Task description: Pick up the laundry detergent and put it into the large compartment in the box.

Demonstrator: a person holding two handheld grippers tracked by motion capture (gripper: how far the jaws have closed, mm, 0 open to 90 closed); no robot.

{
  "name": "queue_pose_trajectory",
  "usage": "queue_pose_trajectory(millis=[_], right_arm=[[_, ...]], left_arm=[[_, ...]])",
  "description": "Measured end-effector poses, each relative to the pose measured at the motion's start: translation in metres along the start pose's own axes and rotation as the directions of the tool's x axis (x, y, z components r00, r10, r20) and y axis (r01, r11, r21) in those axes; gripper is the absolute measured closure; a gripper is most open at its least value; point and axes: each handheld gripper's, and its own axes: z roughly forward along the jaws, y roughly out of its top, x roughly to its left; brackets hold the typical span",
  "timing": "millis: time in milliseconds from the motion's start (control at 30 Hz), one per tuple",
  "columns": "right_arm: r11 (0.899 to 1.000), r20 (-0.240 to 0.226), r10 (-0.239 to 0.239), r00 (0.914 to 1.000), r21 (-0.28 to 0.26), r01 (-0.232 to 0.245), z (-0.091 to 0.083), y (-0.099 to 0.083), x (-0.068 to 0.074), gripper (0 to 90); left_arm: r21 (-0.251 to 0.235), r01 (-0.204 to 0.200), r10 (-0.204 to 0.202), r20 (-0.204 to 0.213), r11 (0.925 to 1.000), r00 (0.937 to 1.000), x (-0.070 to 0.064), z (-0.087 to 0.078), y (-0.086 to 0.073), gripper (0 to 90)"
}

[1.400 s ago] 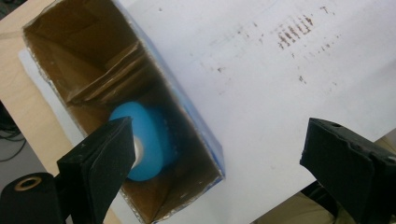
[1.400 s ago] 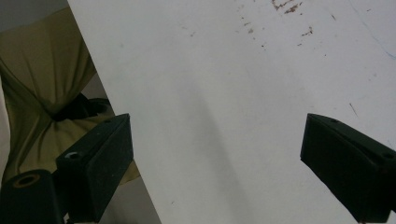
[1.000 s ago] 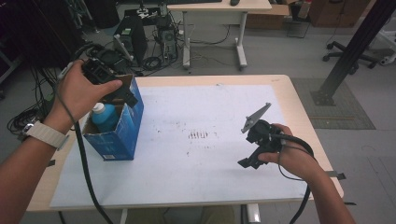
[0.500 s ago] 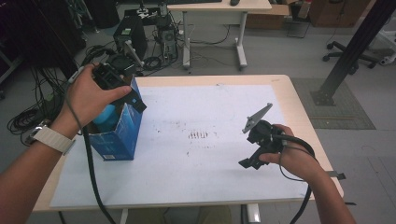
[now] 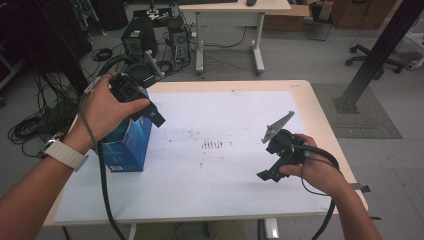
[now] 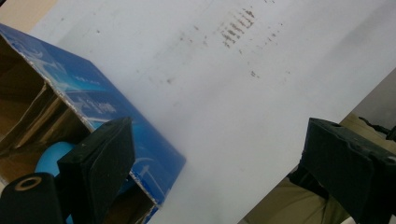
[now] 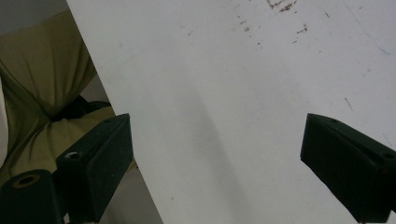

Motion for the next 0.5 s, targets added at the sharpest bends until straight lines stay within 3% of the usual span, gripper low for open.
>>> queue_pose_trajectory(millis=[500], right_arm=[[1.000,-0.004,-0.009,0.9999,-0.005,0.009,0.003,0.005,-0.001,9.3]], left_arm=[[0.001,-0.038,0.038,0.014,0.9993,0.9992,-0.016,0.010,-0.005,10.0]])
